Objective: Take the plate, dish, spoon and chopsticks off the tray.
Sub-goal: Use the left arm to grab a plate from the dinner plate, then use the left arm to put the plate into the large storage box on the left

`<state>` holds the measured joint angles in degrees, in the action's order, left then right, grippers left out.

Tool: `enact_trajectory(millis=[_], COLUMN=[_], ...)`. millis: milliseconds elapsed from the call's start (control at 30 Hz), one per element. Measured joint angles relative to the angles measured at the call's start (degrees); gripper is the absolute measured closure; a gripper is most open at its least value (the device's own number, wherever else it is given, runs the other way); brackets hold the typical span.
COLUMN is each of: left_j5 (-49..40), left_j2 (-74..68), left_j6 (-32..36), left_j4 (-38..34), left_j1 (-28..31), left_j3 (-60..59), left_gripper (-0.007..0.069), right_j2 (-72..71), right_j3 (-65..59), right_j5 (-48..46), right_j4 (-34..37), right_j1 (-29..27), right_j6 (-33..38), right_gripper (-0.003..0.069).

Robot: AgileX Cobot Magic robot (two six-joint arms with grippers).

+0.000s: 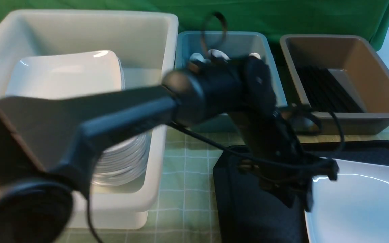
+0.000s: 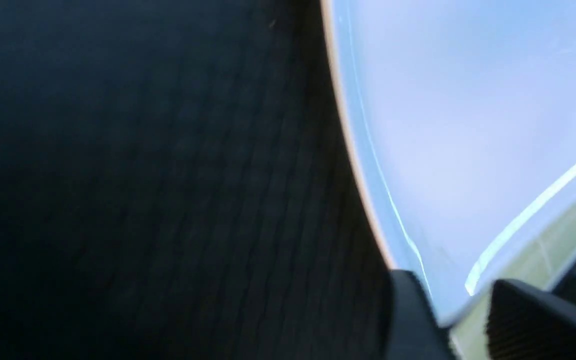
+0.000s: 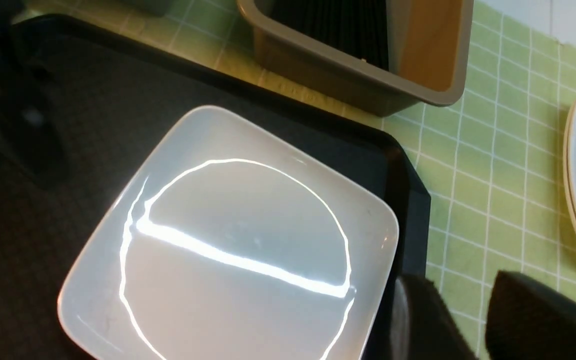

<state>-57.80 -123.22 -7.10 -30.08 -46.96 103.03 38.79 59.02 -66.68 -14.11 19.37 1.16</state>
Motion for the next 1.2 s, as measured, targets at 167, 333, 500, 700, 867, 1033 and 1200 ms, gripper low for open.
enact_trajectory(millis=[167, 333, 500, 700, 867, 1033, 1200], left_j5=[4.8, 7.6, 9.7, 9.6, 11.0, 10.4, 8.4], left_j2=[-6.0, -8.8, -9.9, -11.1, -11.0, -6.1, 1.2], left_j6=[0.7, 1.0, 1.1, 1.1, -0.4, -0.4, 0.3], left_j4=[0.0, -1.2, -4.8, -6.8, -8.0, -5.8, -4.2], left_j1=[-2.5, -3.1, -3.5, -3.7, -3.8, -3.5, -1.9], left_j3=[2.5, 2.8, 3.0, 3.3, 3.3, 2.9, 2.9], left_gripper=[0.0223, 0.0203, 0.0225, 0.0414, 0.059, 0.0607, 0.0614], right_j2=[0.0, 0.0, 0.0, 0.0, 0.0, 0.0, 0.0], right_j3=[0.0, 0.0, 0.0, 0.0, 0.0, 0.0, 0.0], right_j5=[-0.4, -0.5, -0.5, -0.5, -0.5, -0.5, -0.5], right_j4=[0.0, 0.1, 0.1, 0.1, 0.2, 0.2, 0.2], right_j1=[0.0, 0.0, 0.0, 0.0, 0.0, 0.0, 0.0], right_j6=[-1.6, -2.3, -2.8, -2.9, -2.9, -3.0, -2.9], right_gripper=[0.046, 0.046, 0.046, 0.0459, 0.0454, 0.0451, 0.0449])
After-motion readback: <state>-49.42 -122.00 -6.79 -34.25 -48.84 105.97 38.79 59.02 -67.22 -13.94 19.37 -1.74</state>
